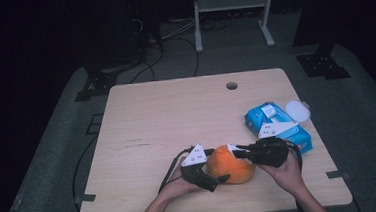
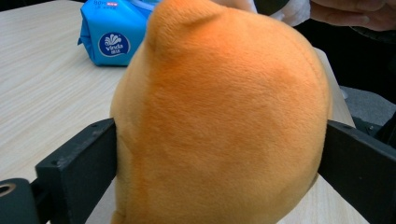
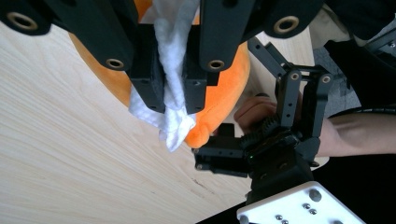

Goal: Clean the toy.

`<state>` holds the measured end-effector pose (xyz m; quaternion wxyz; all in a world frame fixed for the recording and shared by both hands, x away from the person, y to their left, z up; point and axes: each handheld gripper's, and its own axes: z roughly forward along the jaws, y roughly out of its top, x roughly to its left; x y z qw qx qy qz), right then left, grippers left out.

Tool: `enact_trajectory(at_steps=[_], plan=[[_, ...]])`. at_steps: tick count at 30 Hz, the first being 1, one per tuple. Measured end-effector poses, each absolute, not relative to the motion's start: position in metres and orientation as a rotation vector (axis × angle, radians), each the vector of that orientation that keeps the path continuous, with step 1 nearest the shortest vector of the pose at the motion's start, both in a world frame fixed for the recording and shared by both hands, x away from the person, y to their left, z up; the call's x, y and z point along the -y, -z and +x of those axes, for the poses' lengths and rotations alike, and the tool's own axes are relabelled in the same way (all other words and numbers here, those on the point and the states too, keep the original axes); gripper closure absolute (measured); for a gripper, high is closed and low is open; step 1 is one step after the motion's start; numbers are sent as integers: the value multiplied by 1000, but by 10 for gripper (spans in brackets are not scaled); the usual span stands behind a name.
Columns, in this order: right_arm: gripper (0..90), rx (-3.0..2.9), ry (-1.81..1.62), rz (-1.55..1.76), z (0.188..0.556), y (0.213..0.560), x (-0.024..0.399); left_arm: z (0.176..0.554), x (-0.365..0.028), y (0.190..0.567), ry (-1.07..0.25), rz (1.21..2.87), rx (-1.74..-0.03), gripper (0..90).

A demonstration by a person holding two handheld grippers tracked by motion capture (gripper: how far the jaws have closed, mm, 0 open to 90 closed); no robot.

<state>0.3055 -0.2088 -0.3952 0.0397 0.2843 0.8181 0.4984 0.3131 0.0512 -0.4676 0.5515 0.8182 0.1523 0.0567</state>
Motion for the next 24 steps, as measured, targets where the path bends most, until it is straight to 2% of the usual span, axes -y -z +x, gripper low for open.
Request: enact_trajectory(at_steps=[3,6,10,14,20,24], plan=[[794,-2483,-1544,867,304,393,210,310,-55,454,-141,1954,-374,229],[792,-2456,-1579,860,302,387,213,307,-60,439,-149,1946,-364,296],[794,-2435,-1699,914,307,392,218,302,-71,419,-176,1950,-338,303],[793,-2485,-1647,960,314,403,212,304,-75,421,-177,1960,-351,293],[796,-2391,-1635,916,306,386,217,300,-65,420,-221,1970,-348,270],[795,-2403,-1623,799,295,377,204,297,-57,421,-236,1972,-337,235]])
